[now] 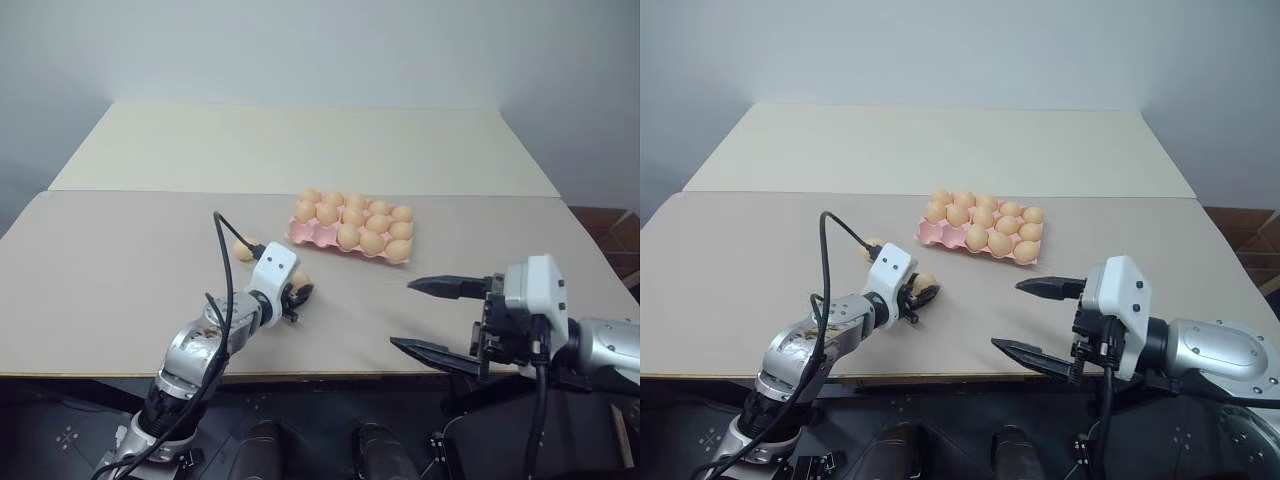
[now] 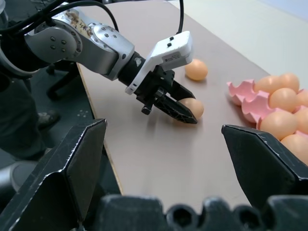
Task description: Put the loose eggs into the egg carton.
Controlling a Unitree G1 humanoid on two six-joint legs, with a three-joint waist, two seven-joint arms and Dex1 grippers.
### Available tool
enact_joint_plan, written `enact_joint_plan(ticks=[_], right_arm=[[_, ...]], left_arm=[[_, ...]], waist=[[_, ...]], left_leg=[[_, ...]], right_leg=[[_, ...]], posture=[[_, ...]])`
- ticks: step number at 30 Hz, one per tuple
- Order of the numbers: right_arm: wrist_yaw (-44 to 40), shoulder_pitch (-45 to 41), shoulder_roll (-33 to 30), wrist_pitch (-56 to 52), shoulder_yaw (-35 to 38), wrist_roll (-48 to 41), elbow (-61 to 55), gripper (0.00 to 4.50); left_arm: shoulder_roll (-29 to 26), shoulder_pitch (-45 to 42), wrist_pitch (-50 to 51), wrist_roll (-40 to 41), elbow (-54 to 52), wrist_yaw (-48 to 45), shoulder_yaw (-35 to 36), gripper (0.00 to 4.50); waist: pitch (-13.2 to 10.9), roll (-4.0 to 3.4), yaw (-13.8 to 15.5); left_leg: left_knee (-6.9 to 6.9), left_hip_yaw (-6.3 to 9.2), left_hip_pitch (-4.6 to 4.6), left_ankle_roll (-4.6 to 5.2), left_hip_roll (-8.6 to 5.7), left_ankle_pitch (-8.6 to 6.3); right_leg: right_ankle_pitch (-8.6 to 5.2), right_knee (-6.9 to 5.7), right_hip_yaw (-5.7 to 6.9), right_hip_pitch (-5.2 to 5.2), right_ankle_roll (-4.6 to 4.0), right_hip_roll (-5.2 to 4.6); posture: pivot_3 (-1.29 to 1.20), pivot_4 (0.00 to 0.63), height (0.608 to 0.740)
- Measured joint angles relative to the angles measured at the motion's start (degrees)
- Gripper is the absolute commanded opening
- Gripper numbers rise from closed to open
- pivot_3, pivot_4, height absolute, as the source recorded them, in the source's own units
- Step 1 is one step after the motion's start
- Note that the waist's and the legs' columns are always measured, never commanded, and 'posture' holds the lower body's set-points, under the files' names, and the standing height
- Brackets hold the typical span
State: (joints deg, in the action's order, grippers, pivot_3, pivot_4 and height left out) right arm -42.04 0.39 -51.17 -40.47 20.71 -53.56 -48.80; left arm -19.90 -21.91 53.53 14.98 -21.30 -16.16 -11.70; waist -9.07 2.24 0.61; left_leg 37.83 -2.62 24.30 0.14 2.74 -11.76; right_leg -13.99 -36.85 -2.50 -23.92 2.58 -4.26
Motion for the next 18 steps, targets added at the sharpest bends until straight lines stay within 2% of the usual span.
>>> enact_joint_plan(ticks=[4,8,12,18], right_arm=[[5.46,-3.1,1.79,-0.16,-1.95,0.53,0.73,4.5],[13.86,-8.25,2.92,-3.27,-5.07,0.81,0.95,4.5],[20.91,-12.82,2.14,-9.44,-8.15,-0.06,1.24,4.5],[25.55,-13.85,2.53,-12.72,-9.07,-1.83,1.37,4.5]], left_arm=[[-0.78,-7.86,-3.98,-1.16,3.12,-2.51,0.25,1.67],[-0.73,-16.19,-10.2,-2.82,11.86,-5.53,0.22,1.67],[0.08,-20.82,-16.81,-5.72,23.42,-8.8,-1.3,1.67],[2.91,-23.72,-24.19,-8.75,36.59,-11.5,-2.31,1.67]], waist=[[0.0,0.0,0.08],[0.0,0.0,0.01],[0.0,-0.01,-0.05],[0.0,-0.01,0.01]], left_leg=[[0.03,0.01,-0.01,0.0,-0.04,0.0],[0.03,0.02,0.05,0.0,-0.05,0.0],[0.03,0.01,0.12,0.01,-0.05,0.0],[0.03,0.02,0.36,0.02,-0.07,0.0]], right_leg=[[0.01,0.02,0.02,0.06,0.02,-0.02],[0.01,0.03,0.02,-0.01,0.03,-0.02],[0.01,0.03,0.01,-0.06,0.03,-0.02],[0.02,0.07,0.04,-0.21,0.06,-0.06]], posture=[[0.0,0.15,0.74],[0.0,0.15,0.74],[0.0,0.15,0.74],[0.0,0.15,0.74]])
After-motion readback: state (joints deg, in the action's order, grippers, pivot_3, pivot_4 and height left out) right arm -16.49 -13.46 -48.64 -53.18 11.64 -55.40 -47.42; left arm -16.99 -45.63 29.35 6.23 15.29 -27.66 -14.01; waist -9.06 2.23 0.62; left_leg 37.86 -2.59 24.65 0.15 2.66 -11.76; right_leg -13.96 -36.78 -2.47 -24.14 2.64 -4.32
